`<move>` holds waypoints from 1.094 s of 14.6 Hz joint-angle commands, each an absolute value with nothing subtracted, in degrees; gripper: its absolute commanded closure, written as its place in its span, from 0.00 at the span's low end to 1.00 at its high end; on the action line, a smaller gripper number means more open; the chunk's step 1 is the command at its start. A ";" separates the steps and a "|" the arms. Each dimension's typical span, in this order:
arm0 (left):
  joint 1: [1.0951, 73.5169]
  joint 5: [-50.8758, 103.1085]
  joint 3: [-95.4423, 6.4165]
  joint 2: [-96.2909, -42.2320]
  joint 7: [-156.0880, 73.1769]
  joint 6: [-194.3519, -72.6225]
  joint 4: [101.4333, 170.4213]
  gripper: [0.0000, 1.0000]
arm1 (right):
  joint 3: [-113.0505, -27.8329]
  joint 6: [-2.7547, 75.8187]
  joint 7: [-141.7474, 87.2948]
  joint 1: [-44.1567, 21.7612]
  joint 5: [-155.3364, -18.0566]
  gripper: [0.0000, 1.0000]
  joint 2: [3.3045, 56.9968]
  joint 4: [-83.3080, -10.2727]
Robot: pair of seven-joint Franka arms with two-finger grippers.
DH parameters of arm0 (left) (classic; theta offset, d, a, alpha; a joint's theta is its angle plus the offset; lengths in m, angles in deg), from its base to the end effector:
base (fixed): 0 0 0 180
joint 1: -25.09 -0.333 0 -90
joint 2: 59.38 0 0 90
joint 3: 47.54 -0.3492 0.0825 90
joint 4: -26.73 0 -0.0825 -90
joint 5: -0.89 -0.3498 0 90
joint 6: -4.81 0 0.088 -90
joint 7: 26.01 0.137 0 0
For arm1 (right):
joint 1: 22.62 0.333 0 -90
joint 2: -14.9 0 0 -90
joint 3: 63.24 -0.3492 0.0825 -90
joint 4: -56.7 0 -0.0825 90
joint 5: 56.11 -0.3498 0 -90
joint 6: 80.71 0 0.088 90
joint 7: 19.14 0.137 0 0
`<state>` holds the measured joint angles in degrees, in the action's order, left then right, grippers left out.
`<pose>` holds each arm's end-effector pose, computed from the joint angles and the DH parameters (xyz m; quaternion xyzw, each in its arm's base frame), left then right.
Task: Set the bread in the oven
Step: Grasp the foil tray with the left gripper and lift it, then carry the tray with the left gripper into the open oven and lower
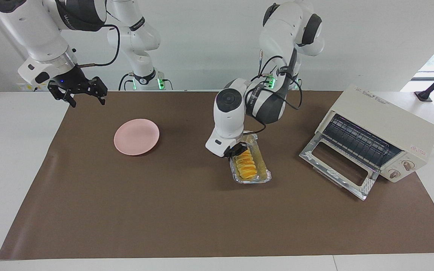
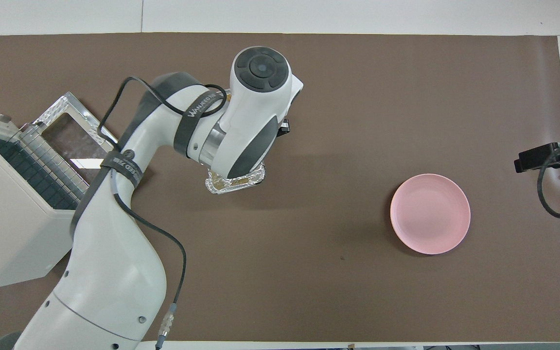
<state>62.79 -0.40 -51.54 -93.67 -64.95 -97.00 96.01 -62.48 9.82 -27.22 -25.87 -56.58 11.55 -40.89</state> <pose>0.5834 -0.4010 0.4344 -0.9987 -0.0375 -0.0064 0.0334 0.4947 -0.0338 0.6004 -0.9988 -0.0353 0.0317 0.0079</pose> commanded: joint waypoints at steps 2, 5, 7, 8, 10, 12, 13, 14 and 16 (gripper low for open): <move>62.62 0.01 -58.67 -88.74 -67.31 -90.93 95.90 1.00 | -62.98 9.72 -27.93 -26.75 -57.07 0.00 10.41 -42.00; 60.35 2.11 -65.46 -88.82 -68.46 -90.29 97.47 1.00 | -62.98 9.72 -27.93 -26.75 -57.07 0.00 10.41 -42.00; 55.26 3.53 -66.00 -88.99 -68.20 -90.37 97.57 1.00 | -62.98 9.72 -27.93 -26.75 -57.07 0.00 10.41 -42.00; 52.80 2.48 -66.00 -89.08 -67.68 -91.68 97.83 1.00 | -62.98 9.72 -27.93 -26.75 -57.16 0.00 10.41 -42.00; 50.85 0.37 -66.00 -88.04 -67.24 -92.31 101.06 1.00 | -62.98 9.72 -27.93 -26.75 -57.07 0.00 10.41 -42.00; 47.69 0.10 -66.00 -85.67 -64.01 -92.05 106.07 1.00 | -62.98 9.72 -27.93 -26.67 -57.07 0.00 10.41 -42.00; 47.42 -0.07 -66.26 -84.00 -62.68 -92.05 109.23 1.00 | -62.98 9.72 -27.93 -26.75 -57.07 0.00 10.41 -42.00; 47.33 -1.12 -66.35 -83.38 -62.40 -92.74 110.91 1.00 | -62.98 9.72 -27.93 -26.75 -57.16 0.00 10.41 -42.00; 46.19 -1.48 -66.35 -82.59 -61.70 -93.19 112.68 1.00 | -62.98 9.72 -27.93 -26.75 -57.07 0.00 10.41 -42.00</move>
